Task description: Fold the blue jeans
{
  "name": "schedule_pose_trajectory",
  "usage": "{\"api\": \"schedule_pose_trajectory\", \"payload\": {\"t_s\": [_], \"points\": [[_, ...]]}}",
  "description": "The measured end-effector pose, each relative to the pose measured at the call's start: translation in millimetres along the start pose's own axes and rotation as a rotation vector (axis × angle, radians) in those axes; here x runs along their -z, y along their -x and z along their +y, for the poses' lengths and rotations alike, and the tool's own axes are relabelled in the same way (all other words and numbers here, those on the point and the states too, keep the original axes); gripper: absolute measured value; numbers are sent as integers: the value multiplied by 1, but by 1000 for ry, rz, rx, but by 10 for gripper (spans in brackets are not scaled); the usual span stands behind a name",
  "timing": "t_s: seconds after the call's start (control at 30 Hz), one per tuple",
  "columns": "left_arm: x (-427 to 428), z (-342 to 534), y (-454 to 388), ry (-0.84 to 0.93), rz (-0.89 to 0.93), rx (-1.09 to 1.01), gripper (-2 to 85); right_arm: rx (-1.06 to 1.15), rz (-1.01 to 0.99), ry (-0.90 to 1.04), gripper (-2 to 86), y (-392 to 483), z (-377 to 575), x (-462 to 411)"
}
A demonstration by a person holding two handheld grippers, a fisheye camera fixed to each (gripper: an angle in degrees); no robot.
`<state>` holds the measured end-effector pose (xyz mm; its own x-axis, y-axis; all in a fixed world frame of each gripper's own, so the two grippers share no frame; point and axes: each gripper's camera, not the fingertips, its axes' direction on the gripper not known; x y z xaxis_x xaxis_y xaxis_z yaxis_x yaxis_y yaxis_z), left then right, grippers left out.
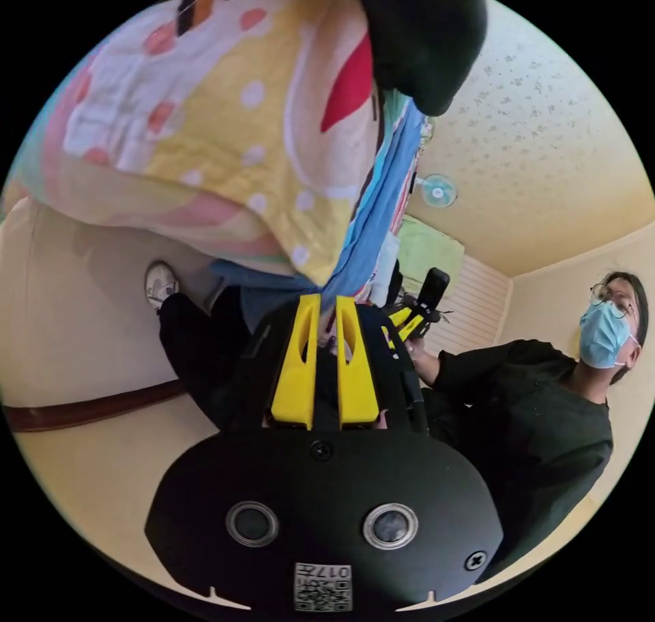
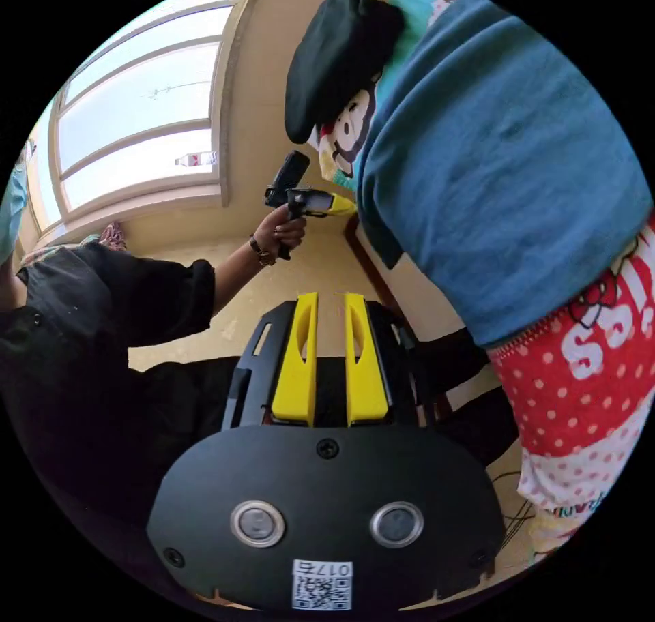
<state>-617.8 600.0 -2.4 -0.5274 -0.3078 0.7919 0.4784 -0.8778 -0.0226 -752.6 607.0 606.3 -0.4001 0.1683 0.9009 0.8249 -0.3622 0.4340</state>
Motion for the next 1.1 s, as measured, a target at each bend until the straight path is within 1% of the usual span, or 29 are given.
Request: {"api": "schedule_pose_trajectory", "payload": {"t_s": [0.03,0.07,0.1,0.17,0.2,0.27,0.3,0.37,0.4,0.43,0.47,0.5,0.53,0.57,0.6,0.63,0.7,0.73,0.8,0.87,0.93,0.97,1.03,1.1], "points": [[-1,9,0,2,-57,1,58,-59,45,-72,97,-8,11,17],[0,13,-1,-9,-73,-4,62,-117,98,-159,110,-16,23,36],[3,19,-6,-49,-78,-31,64,-143,124,-204,114,-20,29,45],[4,22,-21,-99,-69,-101,65,-234,190,-364,124,-36,50,77],[0,18,-35,-116,-87,-160,71,-253,194,-394,126,-41,52,83],[-13,5,-55,-119,-162,-227,94,-272,181,-471,132,-59,52,95],[-27,-7,-65,-108,-220,-250,119,-270,172,-477,133,-63,49,95],[-52,-26,-70,-79,-309,-247,128,-243,72,-487,126,-79,33,82],[-67,-32,-69,-83,-377,-240,115,-240,47,-503,121,-81,30,79],[-73,-29,-65,-130,-454,-201,97,-270,24,-548,100,-85,29,73],[-75,-26,-62,-149,-471,-188,85,-312,8,-593,70,-88,32,67],[-78,-19,-56,-175,-433,-181,69,-323,-15,-607,64,-89,33,65],[-80,-11,-47,-197,-358,-157,60,-319,-98,-603,52,-93,33,59],[-84,-8,-42,-184,-305,-153,45,-298,-193,-559,47,-96,32,54],[-98,-5,-32,-113,-188,-146,15,-284,-232,-530,44,-97,31,52],[-114,-2,-25,-72,-116,-129,8,-279,-270,-483,41,-97,34,53],[-132,11,-27,-85,-113,-128,1,-294,-257,-458,39,-90,47,64],[-143,19,-32,-68,-130,-150,-2,-284,-211,-418,38,-81,57,74],[-163,31,-36,13,-148,-175,-4,-254,-116,-333,38,-65,75,87],[-185,48,-32,79,-165,-169,-5,-284,-11,-185,38,-56,102,92],[-217,67,-16,169,-108,-133,-5,-304,-25,-94,41,-56,120,87],[-223,71,-13,182,-113,-123,-5,-317,-39,-54,45,-57,130,84],[-228,83,-6,154,-207,-88,3,-341,-13,-54,56,-58,145,88],[-218,82,-16,75,-211,-129,25,-363,6,-122,74,-58,157,103]]}}
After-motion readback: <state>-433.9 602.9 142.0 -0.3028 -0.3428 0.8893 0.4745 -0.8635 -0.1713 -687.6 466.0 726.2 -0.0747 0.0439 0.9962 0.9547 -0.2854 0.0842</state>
